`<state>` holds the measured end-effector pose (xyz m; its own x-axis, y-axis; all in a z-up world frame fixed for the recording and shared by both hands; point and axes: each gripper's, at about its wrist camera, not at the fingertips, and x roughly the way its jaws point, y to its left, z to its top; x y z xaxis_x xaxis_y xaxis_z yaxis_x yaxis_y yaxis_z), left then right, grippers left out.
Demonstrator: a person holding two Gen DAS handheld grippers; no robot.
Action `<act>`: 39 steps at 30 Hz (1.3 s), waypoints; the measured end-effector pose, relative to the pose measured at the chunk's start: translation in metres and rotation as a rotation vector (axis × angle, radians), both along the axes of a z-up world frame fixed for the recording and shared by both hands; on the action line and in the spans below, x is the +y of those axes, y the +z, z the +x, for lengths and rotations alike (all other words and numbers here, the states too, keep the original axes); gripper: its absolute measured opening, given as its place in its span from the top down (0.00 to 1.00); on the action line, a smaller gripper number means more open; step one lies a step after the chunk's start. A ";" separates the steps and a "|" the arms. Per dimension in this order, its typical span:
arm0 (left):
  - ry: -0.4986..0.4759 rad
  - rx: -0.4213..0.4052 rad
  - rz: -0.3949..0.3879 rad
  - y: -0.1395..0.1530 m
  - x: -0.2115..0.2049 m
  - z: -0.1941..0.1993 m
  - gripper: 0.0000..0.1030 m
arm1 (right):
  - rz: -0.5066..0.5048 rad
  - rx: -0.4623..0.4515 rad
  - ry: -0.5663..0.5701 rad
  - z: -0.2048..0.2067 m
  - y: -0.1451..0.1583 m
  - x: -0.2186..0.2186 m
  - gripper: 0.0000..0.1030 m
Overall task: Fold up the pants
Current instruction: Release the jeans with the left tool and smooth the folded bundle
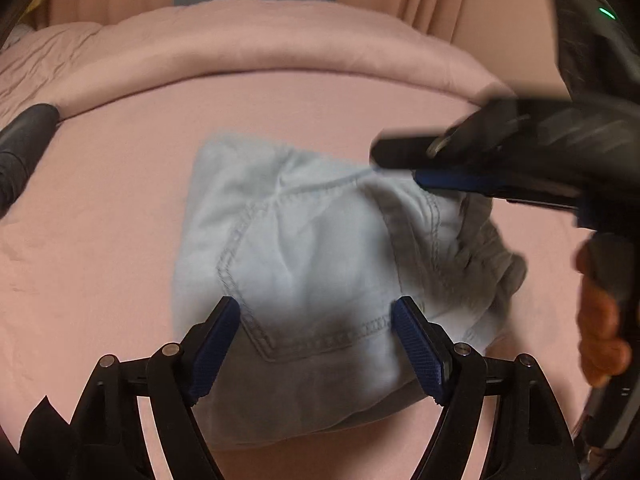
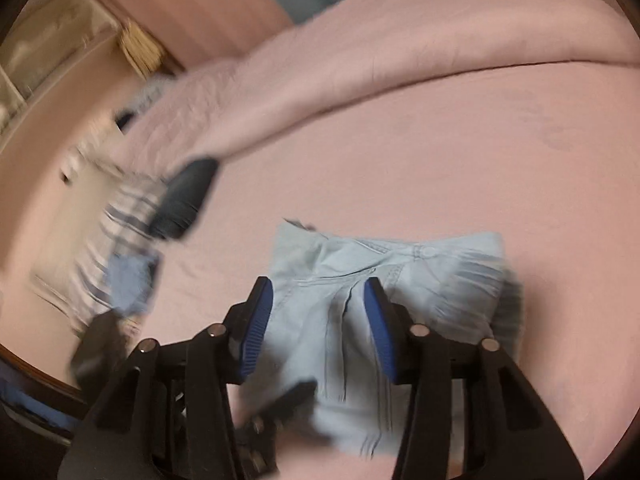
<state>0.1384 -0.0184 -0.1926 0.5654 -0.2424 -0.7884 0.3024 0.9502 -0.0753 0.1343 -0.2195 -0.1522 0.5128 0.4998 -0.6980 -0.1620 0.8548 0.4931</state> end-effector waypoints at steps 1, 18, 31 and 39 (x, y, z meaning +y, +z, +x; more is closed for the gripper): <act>-0.004 0.004 0.013 -0.003 -0.001 -0.001 0.21 | -0.056 0.018 -0.003 0.004 -0.012 0.000 0.59; 0.004 -0.075 0.036 -0.006 0.004 -0.025 0.08 | -0.126 -0.040 0.004 -0.039 -0.017 -0.020 0.37; -0.007 -0.012 0.056 -0.034 0.003 -0.037 0.04 | -0.382 0.078 -0.030 -0.066 -0.078 -0.015 0.36; 0.083 -0.049 -0.148 -0.010 0.051 -0.065 0.04 | -0.316 0.044 -0.071 -0.073 -0.048 -0.046 0.34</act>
